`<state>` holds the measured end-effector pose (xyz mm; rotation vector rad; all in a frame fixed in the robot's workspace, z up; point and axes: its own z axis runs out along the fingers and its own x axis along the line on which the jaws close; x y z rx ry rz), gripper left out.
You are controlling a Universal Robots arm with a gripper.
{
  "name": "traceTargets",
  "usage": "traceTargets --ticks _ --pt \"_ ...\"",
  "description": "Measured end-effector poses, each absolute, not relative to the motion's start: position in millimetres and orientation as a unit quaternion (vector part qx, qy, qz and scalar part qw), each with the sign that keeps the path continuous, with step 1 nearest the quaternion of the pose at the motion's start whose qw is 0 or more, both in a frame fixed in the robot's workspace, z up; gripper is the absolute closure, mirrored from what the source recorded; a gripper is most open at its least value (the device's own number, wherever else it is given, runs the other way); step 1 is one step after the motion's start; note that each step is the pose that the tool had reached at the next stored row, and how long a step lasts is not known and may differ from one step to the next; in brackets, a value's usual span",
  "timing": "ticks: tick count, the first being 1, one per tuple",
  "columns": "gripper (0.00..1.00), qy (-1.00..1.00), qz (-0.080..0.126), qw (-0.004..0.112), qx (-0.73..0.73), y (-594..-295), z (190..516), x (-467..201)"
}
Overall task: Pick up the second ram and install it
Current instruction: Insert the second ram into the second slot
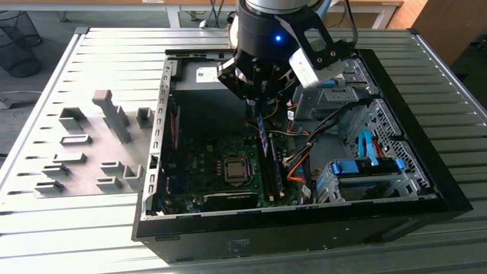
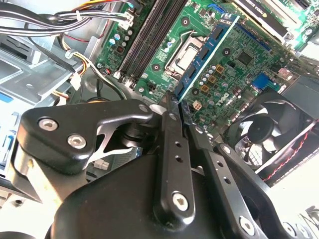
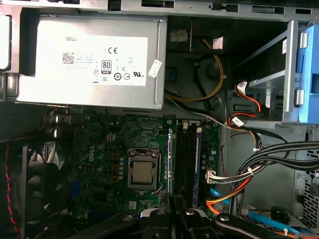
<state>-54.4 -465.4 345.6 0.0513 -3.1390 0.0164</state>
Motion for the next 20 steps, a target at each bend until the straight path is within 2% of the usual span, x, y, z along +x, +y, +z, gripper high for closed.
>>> traceTargets --ticks 8,20 --pt "0.86 -1.000 0.005 0.001 0.017 -465.4 343.8 -53.2" --pt "0.86 -1.000 0.005 0.001 0.011 -465.5 322.3 -43.7"
